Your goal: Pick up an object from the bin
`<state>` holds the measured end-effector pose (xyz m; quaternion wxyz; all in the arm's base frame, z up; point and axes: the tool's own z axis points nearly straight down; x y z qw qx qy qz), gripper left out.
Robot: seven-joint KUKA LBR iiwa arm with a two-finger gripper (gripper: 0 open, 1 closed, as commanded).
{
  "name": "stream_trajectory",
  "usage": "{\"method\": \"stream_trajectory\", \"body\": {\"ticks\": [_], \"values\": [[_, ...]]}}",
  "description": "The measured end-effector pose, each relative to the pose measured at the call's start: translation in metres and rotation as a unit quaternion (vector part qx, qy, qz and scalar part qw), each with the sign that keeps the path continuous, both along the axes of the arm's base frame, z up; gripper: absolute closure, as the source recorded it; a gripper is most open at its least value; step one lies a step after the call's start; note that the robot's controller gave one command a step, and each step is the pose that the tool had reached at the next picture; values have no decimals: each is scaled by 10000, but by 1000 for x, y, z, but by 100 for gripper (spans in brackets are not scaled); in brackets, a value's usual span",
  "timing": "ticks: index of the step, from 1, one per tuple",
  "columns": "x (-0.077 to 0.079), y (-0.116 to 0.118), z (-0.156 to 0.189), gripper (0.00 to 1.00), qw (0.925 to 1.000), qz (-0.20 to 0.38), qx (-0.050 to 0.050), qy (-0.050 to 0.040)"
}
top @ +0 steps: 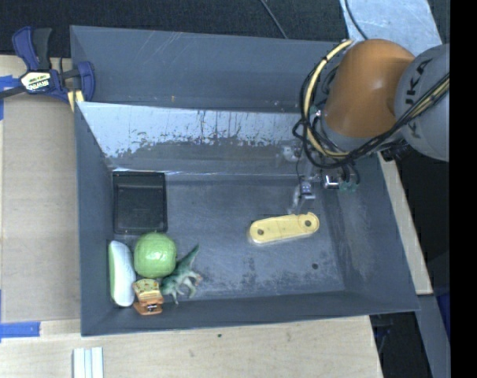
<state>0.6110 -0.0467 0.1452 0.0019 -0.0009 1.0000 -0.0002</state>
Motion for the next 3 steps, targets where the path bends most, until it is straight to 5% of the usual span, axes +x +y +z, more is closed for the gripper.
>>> {"method": "stream_trajectory", "body": {"ticks": [2, 3], "values": [[4, -1, -23, 0, 9999, 122, -5, -47], [-5, -4, -31, 0, 9999, 132, 5, 39]]}}
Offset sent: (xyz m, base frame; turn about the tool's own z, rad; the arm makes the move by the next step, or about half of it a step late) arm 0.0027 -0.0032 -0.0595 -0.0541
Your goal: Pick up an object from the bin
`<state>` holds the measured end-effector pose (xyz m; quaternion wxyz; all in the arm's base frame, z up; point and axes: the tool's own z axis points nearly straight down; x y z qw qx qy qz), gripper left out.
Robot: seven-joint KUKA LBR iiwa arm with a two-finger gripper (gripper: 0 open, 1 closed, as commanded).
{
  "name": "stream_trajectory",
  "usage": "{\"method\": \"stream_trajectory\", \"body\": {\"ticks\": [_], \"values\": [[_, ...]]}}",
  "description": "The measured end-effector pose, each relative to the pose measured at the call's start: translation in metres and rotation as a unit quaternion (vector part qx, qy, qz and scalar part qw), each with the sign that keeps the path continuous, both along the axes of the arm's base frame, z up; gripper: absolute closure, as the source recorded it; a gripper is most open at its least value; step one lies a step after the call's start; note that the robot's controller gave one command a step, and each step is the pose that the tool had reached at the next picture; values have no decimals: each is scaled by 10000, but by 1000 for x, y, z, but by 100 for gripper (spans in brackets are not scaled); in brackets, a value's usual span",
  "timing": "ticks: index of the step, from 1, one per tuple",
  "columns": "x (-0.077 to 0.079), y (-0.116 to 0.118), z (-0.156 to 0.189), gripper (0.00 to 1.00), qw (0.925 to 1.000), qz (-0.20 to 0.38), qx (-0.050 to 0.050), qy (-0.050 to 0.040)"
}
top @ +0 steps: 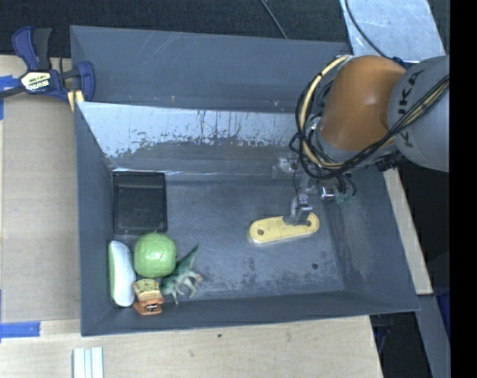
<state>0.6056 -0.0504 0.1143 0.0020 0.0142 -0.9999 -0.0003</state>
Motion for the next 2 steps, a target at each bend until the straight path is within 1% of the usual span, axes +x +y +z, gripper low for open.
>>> {"method": "stream_trajectory", "body": {"ticks": [1, 2], "values": [[-13, -3, 36, 0, 9999, 155, -3, -37], [-19, -11, 44, 0, 9964, 848, -2, -51]]}}
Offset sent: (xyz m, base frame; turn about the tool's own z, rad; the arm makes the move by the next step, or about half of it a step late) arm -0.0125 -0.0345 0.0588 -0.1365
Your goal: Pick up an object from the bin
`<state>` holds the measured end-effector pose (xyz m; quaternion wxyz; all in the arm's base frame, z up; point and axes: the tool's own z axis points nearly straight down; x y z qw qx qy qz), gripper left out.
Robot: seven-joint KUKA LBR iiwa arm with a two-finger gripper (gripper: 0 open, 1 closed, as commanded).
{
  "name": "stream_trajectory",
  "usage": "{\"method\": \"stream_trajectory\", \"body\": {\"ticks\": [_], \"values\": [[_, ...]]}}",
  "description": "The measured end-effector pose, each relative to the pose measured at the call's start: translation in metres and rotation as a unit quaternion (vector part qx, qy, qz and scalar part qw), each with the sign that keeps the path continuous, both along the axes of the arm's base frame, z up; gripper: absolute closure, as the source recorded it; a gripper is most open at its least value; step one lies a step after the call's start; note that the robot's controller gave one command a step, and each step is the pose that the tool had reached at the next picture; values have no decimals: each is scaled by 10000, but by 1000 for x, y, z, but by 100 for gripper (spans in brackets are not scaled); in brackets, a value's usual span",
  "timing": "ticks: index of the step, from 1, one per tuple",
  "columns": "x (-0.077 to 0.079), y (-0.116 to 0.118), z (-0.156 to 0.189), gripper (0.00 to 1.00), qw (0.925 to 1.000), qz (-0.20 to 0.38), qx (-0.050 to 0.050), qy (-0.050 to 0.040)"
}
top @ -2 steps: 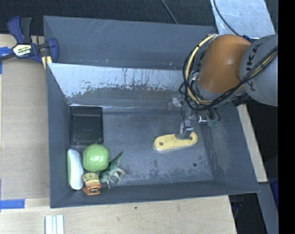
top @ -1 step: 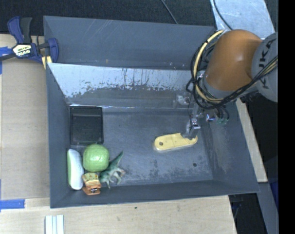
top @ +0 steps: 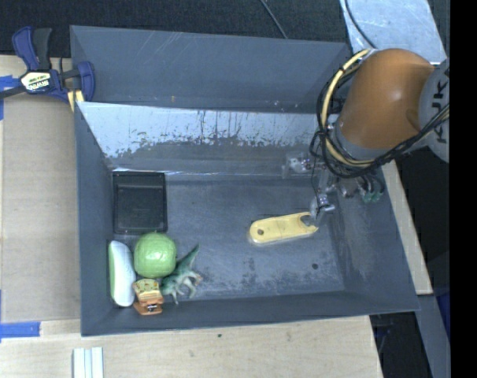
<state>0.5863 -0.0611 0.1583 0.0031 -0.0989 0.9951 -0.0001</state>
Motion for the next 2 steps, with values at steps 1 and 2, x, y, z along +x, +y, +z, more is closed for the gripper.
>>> {"method": "stream_trajectory", "body": {"ticks": [1, 2], "values": [[17, -3, -88, 0, 9956, 936, -2, 4], [8, -2, -56, 0, 9972, 744, -21, -54]]}}
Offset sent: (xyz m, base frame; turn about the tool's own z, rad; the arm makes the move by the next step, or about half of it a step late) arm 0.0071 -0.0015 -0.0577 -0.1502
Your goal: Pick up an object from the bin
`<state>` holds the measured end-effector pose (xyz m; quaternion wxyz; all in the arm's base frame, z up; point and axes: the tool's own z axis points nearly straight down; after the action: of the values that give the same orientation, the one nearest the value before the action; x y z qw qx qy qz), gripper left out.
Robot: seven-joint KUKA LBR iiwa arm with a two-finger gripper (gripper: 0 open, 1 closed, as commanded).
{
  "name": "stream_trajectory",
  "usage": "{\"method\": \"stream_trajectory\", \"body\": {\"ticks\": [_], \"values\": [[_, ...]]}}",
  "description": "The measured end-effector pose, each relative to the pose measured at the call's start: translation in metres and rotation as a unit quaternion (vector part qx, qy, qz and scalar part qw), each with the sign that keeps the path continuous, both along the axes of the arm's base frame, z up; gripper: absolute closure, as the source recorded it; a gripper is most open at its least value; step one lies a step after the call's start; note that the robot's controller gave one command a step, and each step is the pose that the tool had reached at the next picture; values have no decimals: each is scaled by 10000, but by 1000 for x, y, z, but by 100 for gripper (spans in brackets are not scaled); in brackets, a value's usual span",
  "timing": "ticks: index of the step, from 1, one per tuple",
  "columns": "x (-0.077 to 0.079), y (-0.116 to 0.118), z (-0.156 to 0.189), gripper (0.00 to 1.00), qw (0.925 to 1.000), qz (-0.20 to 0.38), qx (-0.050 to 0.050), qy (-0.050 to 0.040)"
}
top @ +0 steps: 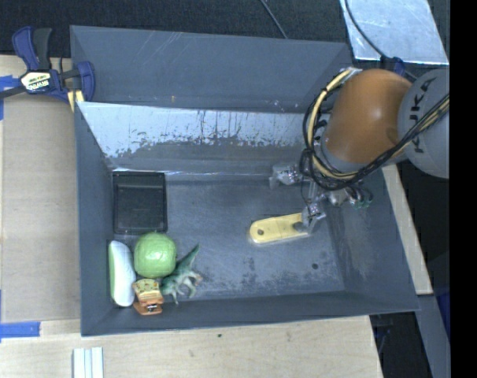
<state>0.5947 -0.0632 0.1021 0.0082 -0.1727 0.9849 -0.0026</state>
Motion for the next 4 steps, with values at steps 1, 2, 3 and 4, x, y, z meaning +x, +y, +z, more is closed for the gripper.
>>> {"method": "stream_trajectory", "body": {"ticks": [1, 2, 3, 4], "values": [[21, -12, -31, 0, 10000, -10, 18, 42], [19, -11, -30, 0, 9997, 242, 10, 8], [18, -13, -30, 0, 10000, 64, 24, 8], [13, -14, -30, 0, 9995, 323, 12, -20]]}}
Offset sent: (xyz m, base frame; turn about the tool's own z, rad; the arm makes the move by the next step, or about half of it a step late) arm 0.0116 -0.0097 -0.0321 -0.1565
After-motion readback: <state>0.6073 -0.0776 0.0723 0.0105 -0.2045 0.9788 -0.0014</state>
